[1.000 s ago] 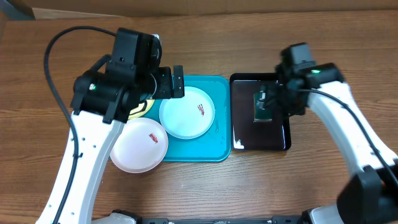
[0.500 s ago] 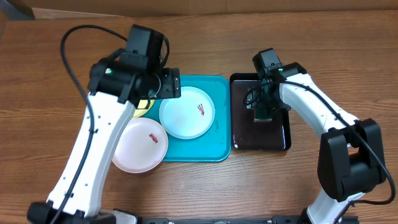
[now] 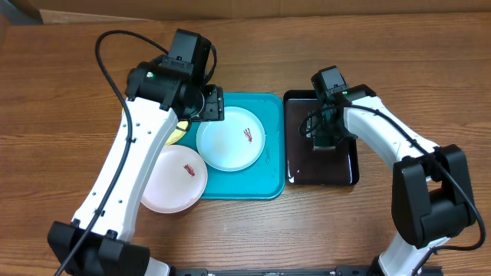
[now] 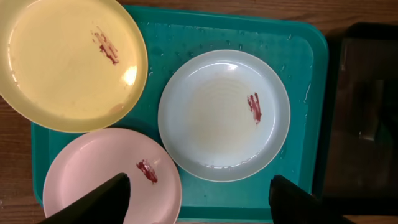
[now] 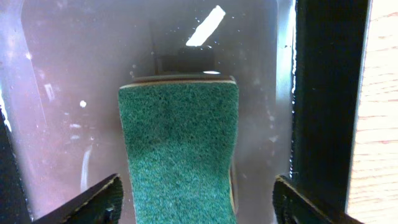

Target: Clean dirty plates on tray and stack at the side

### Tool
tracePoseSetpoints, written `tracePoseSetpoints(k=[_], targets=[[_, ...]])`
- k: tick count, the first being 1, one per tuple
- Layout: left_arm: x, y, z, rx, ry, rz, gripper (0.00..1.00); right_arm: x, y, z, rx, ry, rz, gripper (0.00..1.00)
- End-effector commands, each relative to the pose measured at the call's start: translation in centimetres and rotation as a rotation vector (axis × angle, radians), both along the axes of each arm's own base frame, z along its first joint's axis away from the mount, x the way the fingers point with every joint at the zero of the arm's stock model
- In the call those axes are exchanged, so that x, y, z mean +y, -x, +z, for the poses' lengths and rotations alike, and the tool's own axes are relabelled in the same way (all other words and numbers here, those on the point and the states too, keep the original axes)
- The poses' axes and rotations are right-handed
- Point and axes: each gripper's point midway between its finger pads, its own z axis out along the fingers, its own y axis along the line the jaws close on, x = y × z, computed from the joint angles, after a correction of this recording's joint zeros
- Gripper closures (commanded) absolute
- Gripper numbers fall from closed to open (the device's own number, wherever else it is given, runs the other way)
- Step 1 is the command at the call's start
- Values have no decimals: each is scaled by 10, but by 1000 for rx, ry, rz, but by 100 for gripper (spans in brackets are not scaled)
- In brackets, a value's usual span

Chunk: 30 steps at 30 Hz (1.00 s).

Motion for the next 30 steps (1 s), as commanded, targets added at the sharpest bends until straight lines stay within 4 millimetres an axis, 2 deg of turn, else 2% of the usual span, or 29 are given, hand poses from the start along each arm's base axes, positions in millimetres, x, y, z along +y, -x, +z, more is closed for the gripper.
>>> tracePoseSetpoints(k=[1, 10, 14, 20, 21, 25, 26, 30], targets=[[1, 0, -6, 14, -16, 3, 30, 1, 5, -5, 7, -14, -5, 25], [0, -1, -5, 7, -15, 3, 26, 3, 7, -9, 12, -31, -2, 33], [0, -2, -5, 3, -14, 3, 25, 3, 9, -13, 13, -34, -1, 42], [0, -4, -4, -3, -11, 3, 22, 3, 14, -21, 22, -43, 1, 42], [0, -4, -4, -3, -11, 4, 23, 3, 14, -21, 21, -43, 1, 46], [0, -4, -4, -3, -11, 4, 30, 5, 10, -20, 7, -47, 2, 92], [0, -3, -4, -2, -12, 4, 33, 5, 10, -18, 7, -46, 6, 96], [2, -4, -7, 1, -16, 40, 48, 5, 9, -9, 23, -41, 6, 96]])
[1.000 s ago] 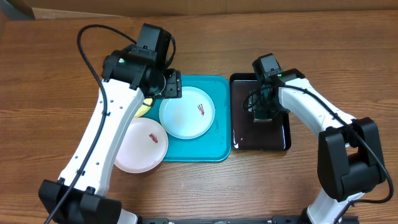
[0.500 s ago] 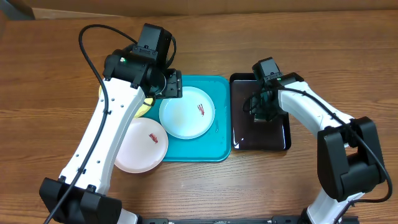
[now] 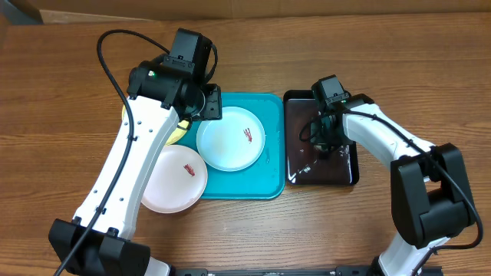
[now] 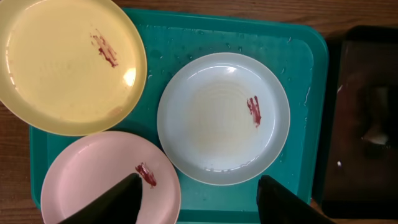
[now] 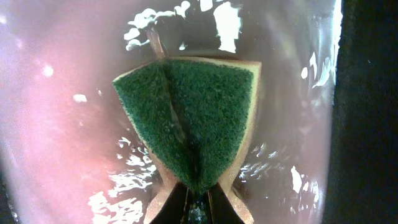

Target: Clean dirty plates on tray and stack at the side

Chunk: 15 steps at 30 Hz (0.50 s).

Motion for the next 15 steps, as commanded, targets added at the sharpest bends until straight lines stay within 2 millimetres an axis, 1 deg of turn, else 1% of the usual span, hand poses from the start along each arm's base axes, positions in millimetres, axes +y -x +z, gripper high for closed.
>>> tracePoseSetpoints(k=[1, 2, 6, 7, 8, 11, 12, 13, 14, 15], targets=[[4, -1, -7, 9, -19, 59, 50, 1, -6, 13, -11, 0, 0, 96], [5, -1, -8, 12, -17, 77, 51, 1, -8, 17, -13, 0, 2, 96], [3, -3, -16, 34, -13, 103, 50, 3, -14, 30, -20, -2, 5, 96], [3, -3, -18, 43, -13, 101, 46, 3, -14, 32, -19, -2, 5, 96], [2, -2, -20, 49, -11, 100, 46, 3, -14, 34, -17, -1, 5, 96], [2, -2, -22, 57, -15, 98, 60, 3, -12, 34, -8, 2, 5, 96], [3, -2, -22, 57, -18, 96, 61, 3, -12, 34, -5, 2, 5, 96], [4, -3, -22, 54, -24, 99, 70, 3, -11, 34, -4, 3, 5, 96], [5, -3, -24, 55, -28, 101, 74, 3, -11, 34, -4, 3, 5, 96], [6, -4, -26, 57, -39, 107, 75, 3, -11, 34, -4, 3, 5, 96]])
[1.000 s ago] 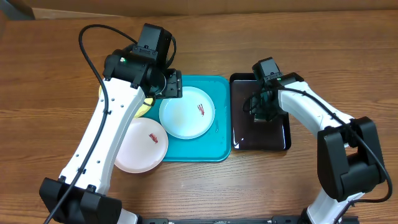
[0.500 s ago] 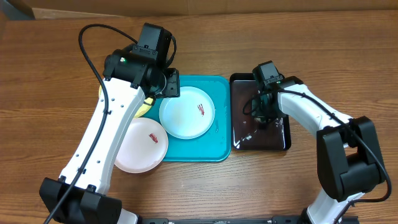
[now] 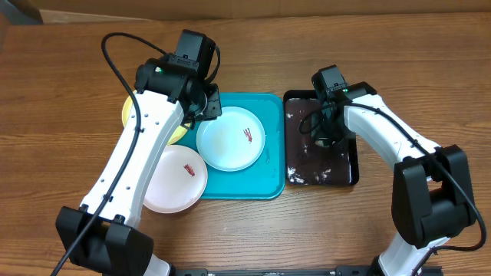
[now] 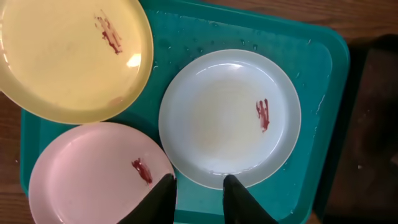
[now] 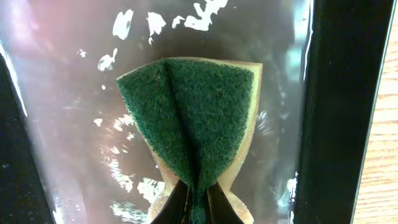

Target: Clean dirty plates on tray and stack at the side

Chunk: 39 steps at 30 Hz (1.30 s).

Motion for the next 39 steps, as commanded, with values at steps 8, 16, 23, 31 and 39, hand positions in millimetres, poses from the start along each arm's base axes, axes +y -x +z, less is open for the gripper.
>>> tracePoseSetpoints(k=[8, 16, 23, 31, 39], targets=[[7, 1, -54, 138, -92, 22, 56, 1, -8, 9, -31, -5, 4, 96], [14, 0, -111, 266, -136, 50, 53, 1, -8, 10, -32, -6, 4, 96], [24, 1, -129, 339, -98, 68, 62, 1, -8, 10, -32, -6, 4, 96], [21, 0, -128, 373, 122, -42, 36, 1, -8, 9, -31, -6, 4, 96], [39, 5, -144, 385, 40, 23, 40, 1, -8, 9, -31, -5, 4, 96]])
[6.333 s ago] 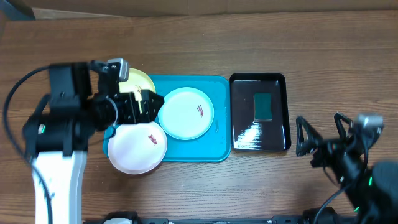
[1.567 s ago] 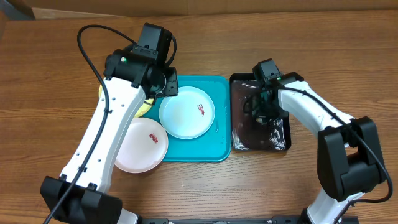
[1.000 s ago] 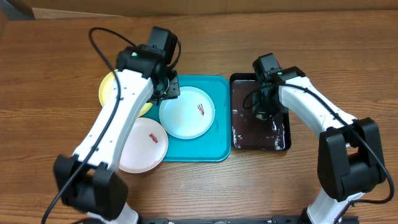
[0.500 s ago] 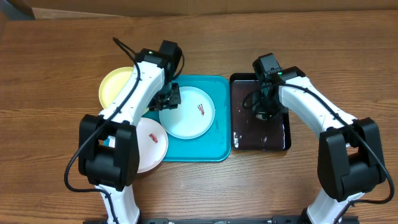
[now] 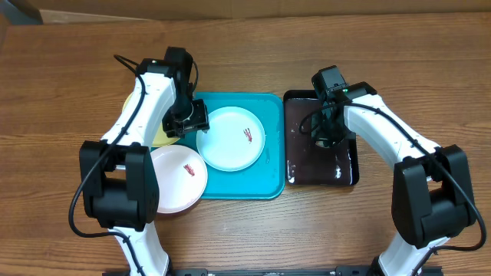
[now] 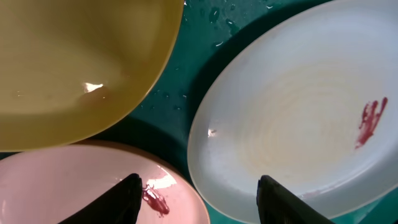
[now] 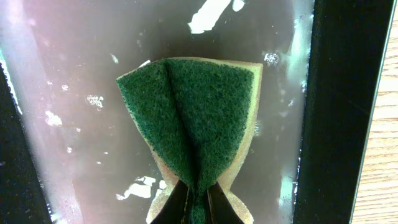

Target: Clean dirty plates on tray and stack at the side

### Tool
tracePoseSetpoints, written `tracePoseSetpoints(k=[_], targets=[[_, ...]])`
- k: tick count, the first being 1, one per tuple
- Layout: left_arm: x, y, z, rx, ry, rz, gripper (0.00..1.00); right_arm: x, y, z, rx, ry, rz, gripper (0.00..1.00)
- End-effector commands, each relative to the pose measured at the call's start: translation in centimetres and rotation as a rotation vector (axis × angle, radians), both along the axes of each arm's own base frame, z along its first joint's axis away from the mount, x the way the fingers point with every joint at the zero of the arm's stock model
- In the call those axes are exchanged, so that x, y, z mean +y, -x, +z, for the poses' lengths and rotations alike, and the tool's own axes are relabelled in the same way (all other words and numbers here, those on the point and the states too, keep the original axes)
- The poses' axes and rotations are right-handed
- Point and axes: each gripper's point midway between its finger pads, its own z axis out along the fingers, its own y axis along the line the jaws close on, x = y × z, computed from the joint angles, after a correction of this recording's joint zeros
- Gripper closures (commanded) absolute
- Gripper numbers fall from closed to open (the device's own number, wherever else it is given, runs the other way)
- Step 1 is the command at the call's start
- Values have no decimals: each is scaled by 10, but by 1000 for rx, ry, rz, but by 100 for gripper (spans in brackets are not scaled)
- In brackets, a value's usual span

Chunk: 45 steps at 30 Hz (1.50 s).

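Three plates with red smears are in view: a white plate (image 5: 230,138) on the teal tray (image 5: 270,182), a pink plate (image 5: 178,180) overlapping the tray's front left corner, and a yellow plate (image 6: 74,62) at the tray's left edge. My left gripper (image 6: 199,205) hangs open low over the gap between the pink and white plates, holding nothing. My right gripper (image 7: 199,202) is shut on a green-faced sponge (image 7: 199,118), folded in the pinch, over the water in the black tray (image 5: 343,175).
The black tray of cloudy water stands right beside the teal tray. Bare wooden table (image 5: 61,92) lies to the left of the plates and along the front edge. Water drops (image 6: 221,18) lie on the teal tray between the plates.
My left gripper was higher with its jaws nearly closed; now it is low over the plates at the tray's left side with jaws wide open. The right gripper still pinches the sponge.
At first my right gripper stood open over the flat sponge in the black tray, the left open high above the plates. Then the right was shut on the folded sponge. The left jaws narrowed, and now stand wide open close to the pink and white plates.
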Motion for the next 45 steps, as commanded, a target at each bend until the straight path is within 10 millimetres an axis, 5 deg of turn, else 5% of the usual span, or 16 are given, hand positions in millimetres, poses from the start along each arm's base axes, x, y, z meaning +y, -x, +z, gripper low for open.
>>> tracePoseSetpoints(k=[1, 21, 25, 34, 45], targets=[[3, 6, -16, 25, -37, 6, 40, 2, -9, 9, -35, -7, 3, 96], [-1, 10, -55, -14, -13, 23, 78, 2, -9, 9, -35, -7, 3, 95], [-2, 7, -55, -26, -11, 26, 96, -6, -11, 11, -44, 38, -3, 96], [-13, -4, -54, -71, 51, 4, 96, -2, -8, 42, 2, 30, 50, 96], [-22, -12, -52, -114, 101, -79, 96, 13, 0, 40, 40, -53, 136, 96]])
